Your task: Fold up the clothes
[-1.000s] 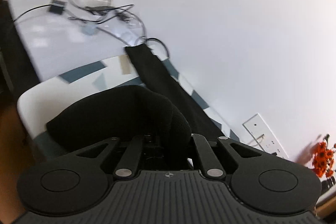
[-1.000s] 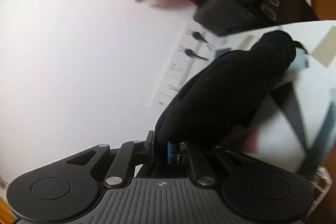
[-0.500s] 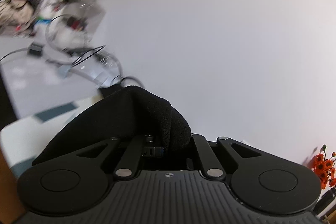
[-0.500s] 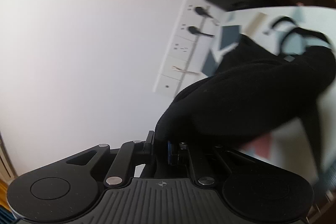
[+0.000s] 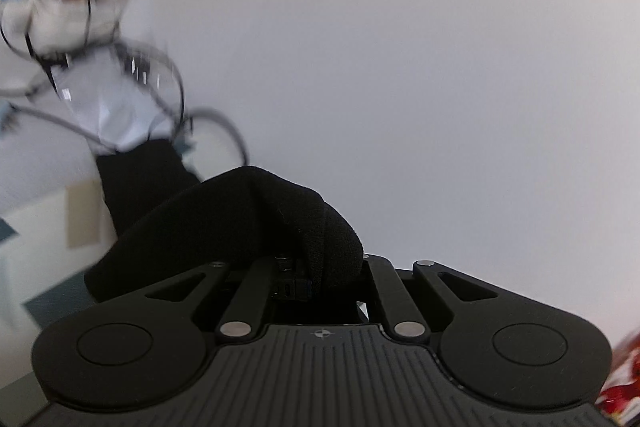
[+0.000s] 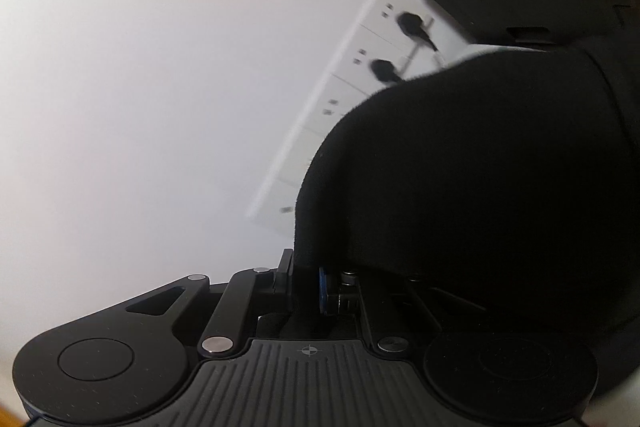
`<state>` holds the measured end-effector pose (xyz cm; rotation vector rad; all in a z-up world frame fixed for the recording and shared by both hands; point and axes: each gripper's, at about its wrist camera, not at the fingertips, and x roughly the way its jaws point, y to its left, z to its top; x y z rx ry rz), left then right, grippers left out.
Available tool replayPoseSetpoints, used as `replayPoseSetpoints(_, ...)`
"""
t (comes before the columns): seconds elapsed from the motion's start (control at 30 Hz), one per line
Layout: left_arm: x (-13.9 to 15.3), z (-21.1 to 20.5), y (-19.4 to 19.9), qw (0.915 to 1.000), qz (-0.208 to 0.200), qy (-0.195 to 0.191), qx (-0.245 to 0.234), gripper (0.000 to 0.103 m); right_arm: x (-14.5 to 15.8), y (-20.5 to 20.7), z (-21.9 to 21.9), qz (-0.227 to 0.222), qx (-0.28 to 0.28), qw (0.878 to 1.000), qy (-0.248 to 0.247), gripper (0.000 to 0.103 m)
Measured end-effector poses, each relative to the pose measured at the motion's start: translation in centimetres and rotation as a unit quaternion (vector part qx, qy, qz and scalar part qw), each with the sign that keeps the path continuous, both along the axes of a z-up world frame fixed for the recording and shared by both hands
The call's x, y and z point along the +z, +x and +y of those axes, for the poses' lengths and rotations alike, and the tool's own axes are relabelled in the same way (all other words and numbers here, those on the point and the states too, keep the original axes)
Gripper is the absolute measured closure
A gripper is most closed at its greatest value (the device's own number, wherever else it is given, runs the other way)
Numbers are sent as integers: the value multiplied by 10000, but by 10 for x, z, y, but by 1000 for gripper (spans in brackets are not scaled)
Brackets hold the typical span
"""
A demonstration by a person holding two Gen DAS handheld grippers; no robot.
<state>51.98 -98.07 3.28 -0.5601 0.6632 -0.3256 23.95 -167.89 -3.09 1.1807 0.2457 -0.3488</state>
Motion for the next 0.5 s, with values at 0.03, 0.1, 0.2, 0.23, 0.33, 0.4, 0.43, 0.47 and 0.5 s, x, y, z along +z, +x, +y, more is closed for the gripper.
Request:
replayPoseSetpoints(0.03, -13, -9, 15, 9999, 114, 92, -79, 96, -7, 15, -4, 178, -40, 9998, -11, 93)
replayPoseSetpoints(0.1, -30, -28, 37, 9989, 241, 332, -217, 95, -26, 43, -13, 577, -112, 9983, 58, 93)
replayPoseSetpoints(0.2, -51, -53, 70, 9962, 334, 661, -453, 95, -55, 69, -19, 1122, -323, 9931, 107, 93)
replayPoseSetpoints(0.23, -57, -60, 80, 9952, 405, 732, -502, 95, -63, 76, -20, 1278, -404, 9909, 114, 93)
replayPoseSetpoints(0.33, -75, -79, 109, 9903, 765, 966, -643, 87, -80, 87, -19, 1473, -589, 9873, 128, 93)
replayPoseSetpoints(0.4, -88, -88, 122, 9832, 1218, 1084, -822, 70, -85, 90, -18, 1462, -663, 9869, 178, 88)
replayPoseSetpoints(0.43, -90, -89, 126, 9804, 1387, 1056, -918, 58, -79, 88, -16, 1328, -657, 9887, 227, 80)
replayPoseSetpoints(0.47, -91, -90, 130, 9775, 1542, 1028, -1011, 54, -73, 87, -14, 1195, -651, 9903, 277, 65)
replayPoseSetpoints(0.5, -88, -90, 130, 9771, 1535, 1010, -1069, 45, -68, 86, -11, 1060, -645, 9917, 326, 45)
